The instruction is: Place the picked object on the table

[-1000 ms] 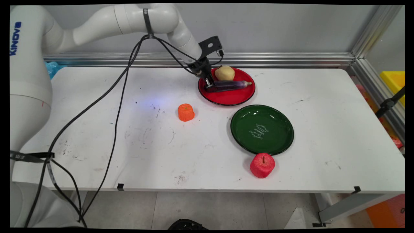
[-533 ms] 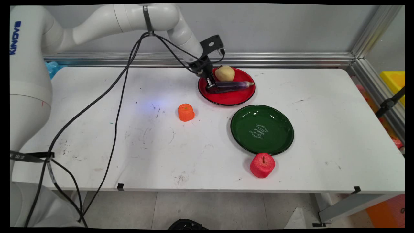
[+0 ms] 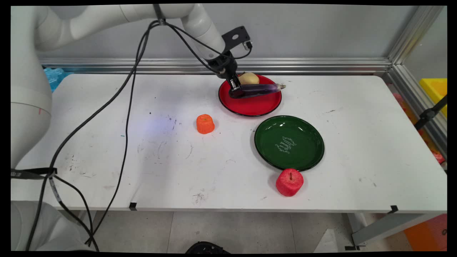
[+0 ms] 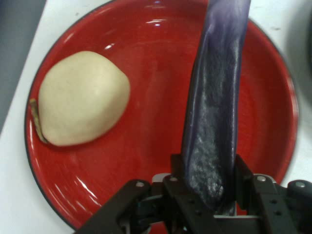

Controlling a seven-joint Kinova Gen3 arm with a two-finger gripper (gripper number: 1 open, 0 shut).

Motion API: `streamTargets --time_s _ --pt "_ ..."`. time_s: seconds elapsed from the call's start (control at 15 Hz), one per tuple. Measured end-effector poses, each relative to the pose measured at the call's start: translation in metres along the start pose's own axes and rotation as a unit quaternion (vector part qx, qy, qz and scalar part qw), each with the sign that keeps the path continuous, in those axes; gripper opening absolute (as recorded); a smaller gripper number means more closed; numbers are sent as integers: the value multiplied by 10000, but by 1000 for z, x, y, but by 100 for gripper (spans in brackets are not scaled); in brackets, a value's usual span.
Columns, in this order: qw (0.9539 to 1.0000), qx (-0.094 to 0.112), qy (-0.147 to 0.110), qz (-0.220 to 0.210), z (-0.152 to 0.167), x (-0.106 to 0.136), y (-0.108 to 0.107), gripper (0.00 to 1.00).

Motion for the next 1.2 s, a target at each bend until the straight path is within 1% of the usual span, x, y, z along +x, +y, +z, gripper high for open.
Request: streamTargets --time_s 0.27,0.4,0.6,0.67,0.93,1.2 --pt "9998 -85 -49 -173 -24 -9 21 0" --pt "9996 -143 -103 -237 -37 -21 37 0" --pt "9994 -213 -174 -231 -48 -35 59 0" --pt "9992 -254 -211 -223 -53 -42 71 0" --pt "9987 -344 -293 -214 -62 -62 101 0" --pt "9985 -357 -343 -227 -64 -81 121 0"
